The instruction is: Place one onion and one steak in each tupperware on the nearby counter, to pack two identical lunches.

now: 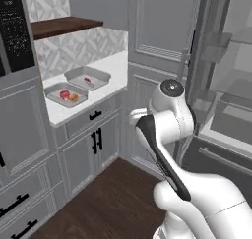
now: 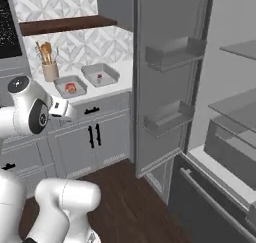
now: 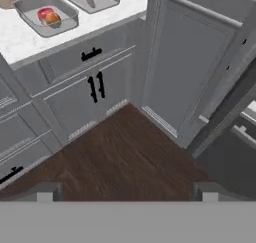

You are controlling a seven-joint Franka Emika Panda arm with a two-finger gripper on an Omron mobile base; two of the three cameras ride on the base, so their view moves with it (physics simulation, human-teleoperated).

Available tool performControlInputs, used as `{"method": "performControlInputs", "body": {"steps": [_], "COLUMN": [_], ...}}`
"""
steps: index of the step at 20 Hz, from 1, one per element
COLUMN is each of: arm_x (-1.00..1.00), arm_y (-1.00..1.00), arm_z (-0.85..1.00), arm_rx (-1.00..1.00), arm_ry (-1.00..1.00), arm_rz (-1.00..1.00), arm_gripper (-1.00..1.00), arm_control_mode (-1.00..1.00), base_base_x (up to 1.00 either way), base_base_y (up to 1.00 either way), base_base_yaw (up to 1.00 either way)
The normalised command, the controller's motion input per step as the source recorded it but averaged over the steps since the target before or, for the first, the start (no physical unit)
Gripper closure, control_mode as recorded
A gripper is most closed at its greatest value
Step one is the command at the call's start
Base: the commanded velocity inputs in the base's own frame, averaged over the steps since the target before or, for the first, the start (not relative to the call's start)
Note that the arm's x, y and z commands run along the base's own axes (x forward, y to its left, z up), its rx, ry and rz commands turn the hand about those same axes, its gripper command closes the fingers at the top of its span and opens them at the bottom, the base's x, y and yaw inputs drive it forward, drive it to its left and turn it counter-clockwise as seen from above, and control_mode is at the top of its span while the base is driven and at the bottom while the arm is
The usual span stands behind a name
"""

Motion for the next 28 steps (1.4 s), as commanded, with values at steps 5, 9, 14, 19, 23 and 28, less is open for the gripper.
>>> {"method": "performControlInputs", "body": {"steps": [5, 9, 14, 19, 23, 28], "arm_x": [0.0, 0.0, 0.0, 0.0, 0.0, 0.0], "arm_y": [0.0, 0.0, 0.0, 0.0, 0.0, 0.0], "arm_z": [0.0, 0.0, 0.0, 0.0, 0.0, 0.0], "arm_rx": [0.0, 0.0, 0.0, 0.0, 0.0, 0.0], "arm_ry": [0.0, 0.0, 0.0, 0.0, 0.0, 0.0], "arm_rz": [0.0, 0.0, 0.0, 0.0, 0.0, 0.0], "arm_gripper": [-1.0, -1.0, -1.0, -1.0, -1.0, -1.0], "arm_control_mode": [1.0, 1.0, 1.0, 1.0, 1.0, 1.0], "base_base_x": [-0.15, 0.0, 0.42, 1.0, 1.0, 0.99], "base_base_y": [0.0, -0.11, -0.06, 0.32, 0.26, 0.46], "base_base_yaw": [-0.97, -0.97, -0.76, -0.25, -0.21, -0.21]}}
